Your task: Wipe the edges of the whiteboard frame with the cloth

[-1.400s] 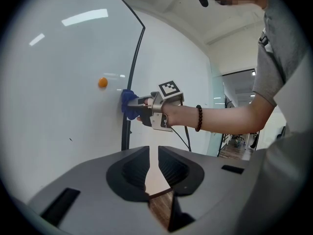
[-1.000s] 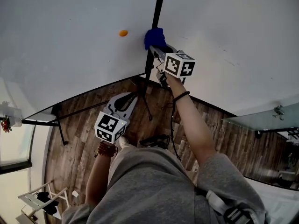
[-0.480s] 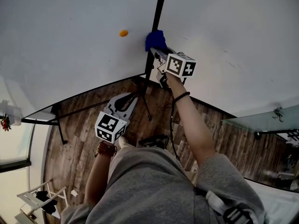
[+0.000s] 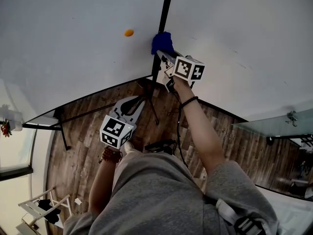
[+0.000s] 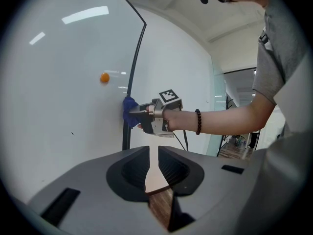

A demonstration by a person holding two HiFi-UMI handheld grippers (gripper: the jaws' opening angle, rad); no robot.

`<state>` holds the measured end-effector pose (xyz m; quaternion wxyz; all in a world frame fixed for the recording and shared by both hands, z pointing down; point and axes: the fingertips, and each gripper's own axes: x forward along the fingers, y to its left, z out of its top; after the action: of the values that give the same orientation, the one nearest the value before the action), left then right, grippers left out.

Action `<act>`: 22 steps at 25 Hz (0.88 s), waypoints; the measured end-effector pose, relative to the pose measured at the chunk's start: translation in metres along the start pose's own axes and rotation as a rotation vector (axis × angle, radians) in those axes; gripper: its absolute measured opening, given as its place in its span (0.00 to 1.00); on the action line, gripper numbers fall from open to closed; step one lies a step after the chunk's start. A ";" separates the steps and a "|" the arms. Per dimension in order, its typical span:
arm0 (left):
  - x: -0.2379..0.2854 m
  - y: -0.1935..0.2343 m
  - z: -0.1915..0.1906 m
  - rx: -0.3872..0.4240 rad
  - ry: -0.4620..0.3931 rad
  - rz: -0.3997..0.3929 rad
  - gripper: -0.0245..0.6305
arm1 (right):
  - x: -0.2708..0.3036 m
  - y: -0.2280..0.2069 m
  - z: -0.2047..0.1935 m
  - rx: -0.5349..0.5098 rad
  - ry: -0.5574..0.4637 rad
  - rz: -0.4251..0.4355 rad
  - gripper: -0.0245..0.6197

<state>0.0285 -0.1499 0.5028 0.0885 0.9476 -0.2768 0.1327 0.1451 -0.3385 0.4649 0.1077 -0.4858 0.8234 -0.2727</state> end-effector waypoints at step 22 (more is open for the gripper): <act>-0.025 0.014 -0.019 -0.031 0.024 0.057 0.13 | 0.009 -0.008 -0.035 0.127 0.073 0.050 0.20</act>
<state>-0.0036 -0.1438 0.5149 0.1024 0.9362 -0.3047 0.1421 0.1310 -0.3377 0.4995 0.1148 -0.4469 0.8197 -0.3394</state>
